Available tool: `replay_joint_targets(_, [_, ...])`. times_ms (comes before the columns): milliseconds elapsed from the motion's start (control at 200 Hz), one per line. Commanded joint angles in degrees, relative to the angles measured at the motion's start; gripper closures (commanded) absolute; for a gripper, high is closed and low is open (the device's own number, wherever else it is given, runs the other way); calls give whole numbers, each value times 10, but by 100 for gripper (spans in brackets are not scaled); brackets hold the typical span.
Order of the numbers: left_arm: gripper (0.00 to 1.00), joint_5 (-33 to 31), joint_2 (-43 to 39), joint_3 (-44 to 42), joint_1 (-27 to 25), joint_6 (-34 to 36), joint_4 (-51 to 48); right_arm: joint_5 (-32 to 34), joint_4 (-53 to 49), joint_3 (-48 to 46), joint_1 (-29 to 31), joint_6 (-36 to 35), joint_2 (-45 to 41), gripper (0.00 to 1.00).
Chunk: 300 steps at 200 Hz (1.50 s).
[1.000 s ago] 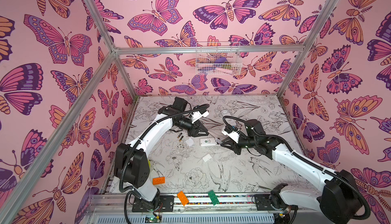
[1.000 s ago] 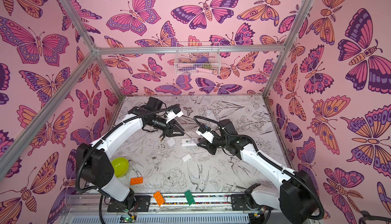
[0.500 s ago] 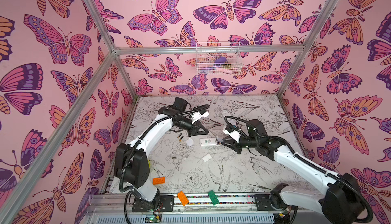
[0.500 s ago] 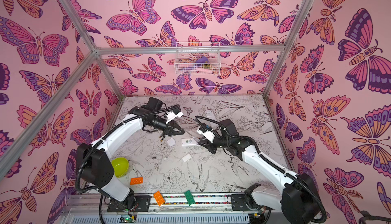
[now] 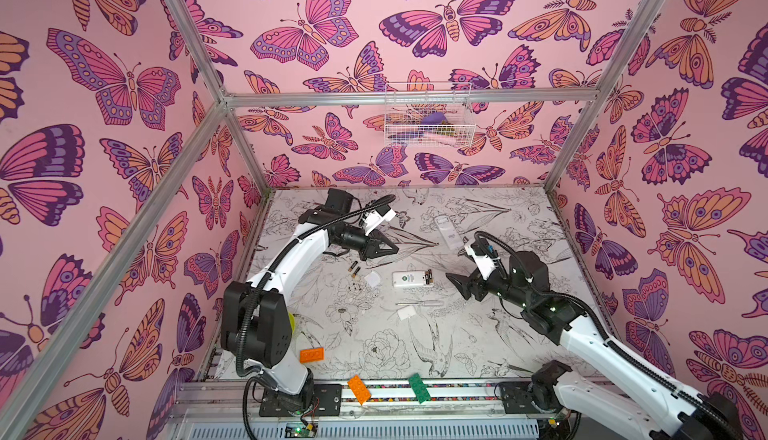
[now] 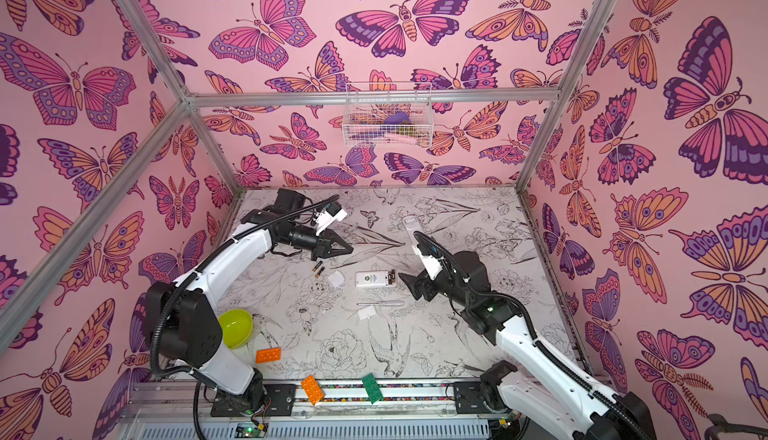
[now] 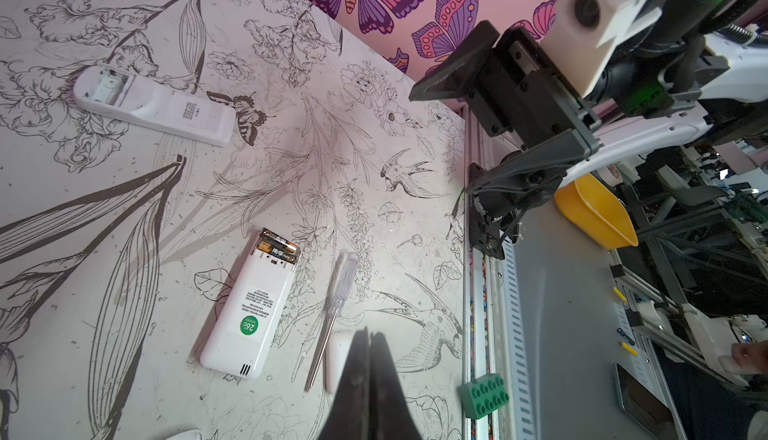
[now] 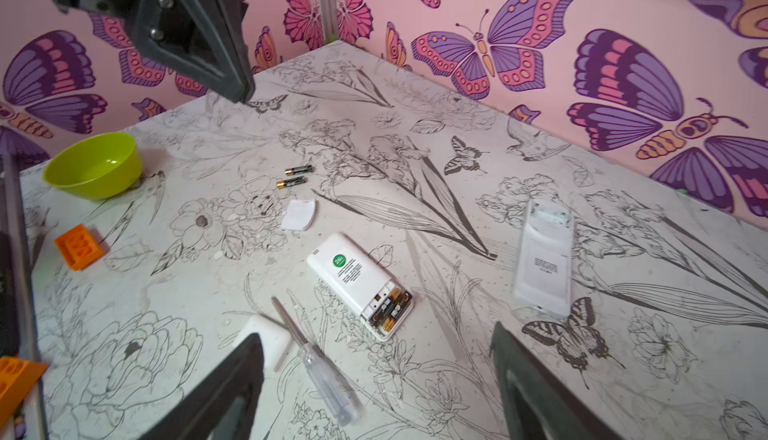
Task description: Unload the batteries from the remote control
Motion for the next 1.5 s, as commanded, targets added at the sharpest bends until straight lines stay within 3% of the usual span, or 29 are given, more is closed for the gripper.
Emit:
replay_joint_targets(0, [85, -26, -22, -32, 2, 4, 19, -28, 8, -2, -2, 5, 13, 16])
replay_joint_targets(75, [74, -65, -36, -51, 3, 18, 16, -84, -22, 4, 4, -23, 37, 22])
replay_joint_targets(235, [58, -78, -50, -75, 16, 50, 16, -89, -12, 9, 65, -49, 115, 28])
replay_joint_targets(381, [53, -89, -47, -76, 24, 58, 16, -99, -107, 75, 85, -116, 197, 39])
replay_joint_targets(526, [46, -86, -47, -78, 24, 56, 17, -84, -201, 100, 88, -167, 226, 38])
replay_joint_targets(676, [36, -89, -44, -84, 24, 65, 22, -37, -214, 97, 96, -183, 248, 37])
replay_joint_targets(856, [30, -113, -44, -88, 24, 64, 31, -3, -255, 137, 115, -208, 317, 39])
replay_joint_targets(1016, [23, -119, -44, -87, 25, 55, 32, 11, -291, 181, 117, -217, 368, 54])
replay_joint_targets(1117, [20, -112, -42, -89, 24, 59, 35, 17, -299, 197, 119, -225, 397, 58])
replay_joint_targets(1397, [20, -129, -48, -90, 26, 61, 35, 44, -338, 205, 122, -266, 440, 59])
replay_joint_targets(1497, [20, -129, -44, -86, 28, 57, 35, 42, -344, 205, 122, -274, 454, 68])
